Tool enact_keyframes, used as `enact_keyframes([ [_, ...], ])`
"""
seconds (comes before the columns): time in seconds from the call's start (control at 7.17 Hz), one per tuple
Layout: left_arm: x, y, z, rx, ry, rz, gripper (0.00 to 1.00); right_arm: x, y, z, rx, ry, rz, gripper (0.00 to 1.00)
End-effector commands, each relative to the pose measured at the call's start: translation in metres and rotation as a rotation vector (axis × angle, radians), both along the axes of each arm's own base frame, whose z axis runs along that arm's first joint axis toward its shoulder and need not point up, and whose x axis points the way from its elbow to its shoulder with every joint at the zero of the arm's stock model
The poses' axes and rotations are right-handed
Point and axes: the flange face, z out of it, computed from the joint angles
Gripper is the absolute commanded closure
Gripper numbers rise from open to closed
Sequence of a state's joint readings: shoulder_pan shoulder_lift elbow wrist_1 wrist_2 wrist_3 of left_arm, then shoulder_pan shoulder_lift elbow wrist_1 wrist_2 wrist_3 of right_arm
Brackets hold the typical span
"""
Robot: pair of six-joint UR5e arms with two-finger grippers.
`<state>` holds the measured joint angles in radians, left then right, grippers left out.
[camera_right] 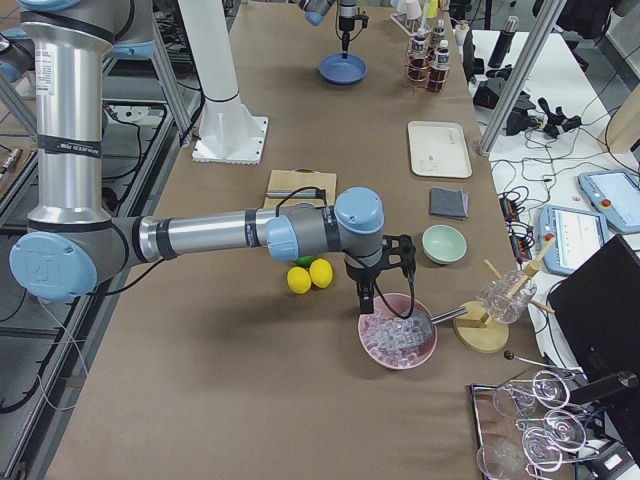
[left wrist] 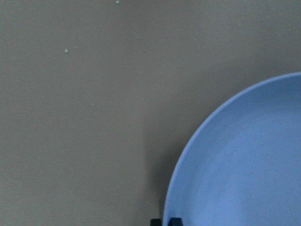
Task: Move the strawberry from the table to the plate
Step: 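Push the blue plate toward table center with left gripper while right reaches strawberry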
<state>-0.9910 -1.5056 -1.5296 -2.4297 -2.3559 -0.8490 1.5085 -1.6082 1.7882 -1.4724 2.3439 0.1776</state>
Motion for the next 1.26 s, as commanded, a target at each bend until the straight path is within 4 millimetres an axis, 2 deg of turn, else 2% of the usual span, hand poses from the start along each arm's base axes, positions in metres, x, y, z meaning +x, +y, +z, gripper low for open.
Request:
enact_keyframes([
  [0.0,0.008,-0.007,-0.080,-0.060,0.112,-0.061,1.00,-0.078,-0.055,-0.058,-0.010,-0.036,-0.020,0.00],
  [0.14,0.014,-0.009,-0.121,-0.099,0.143,-0.093,1.00,-0.127,-0.075,-0.081,-0.023,-0.050,-0.050,0.00],
  [0.28,0.041,-0.015,-0.164,-0.159,0.166,-0.108,1.00,-0.175,-0.080,-0.102,-0.041,-0.060,-0.076,0.01],
  [0.42,0.089,-0.001,-0.204,-0.176,0.171,-0.142,1.00,-0.233,-0.083,-0.129,-0.025,-0.035,-0.101,0.02],
  [0.56,0.144,0.011,-0.247,-0.196,0.140,-0.151,1.00,-0.281,-0.077,-0.144,-0.020,-0.004,-0.111,0.04],
  [0.7,0.182,0.004,-0.296,-0.172,0.100,-0.182,1.00,-0.316,-0.077,-0.142,-0.007,0.003,-0.145,0.06],
  [0.98,0.248,0.030,-0.354,-0.193,0.090,-0.201,1.00,-0.373,-0.078,-0.106,0.025,-0.017,-0.142,0.09],
  [1.12,0.269,0.037,-0.379,-0.192,0.059,-0.215,1.00,-0.392,-0.073,-0.103,0.025,-0.016,-0.155,0.10],
])
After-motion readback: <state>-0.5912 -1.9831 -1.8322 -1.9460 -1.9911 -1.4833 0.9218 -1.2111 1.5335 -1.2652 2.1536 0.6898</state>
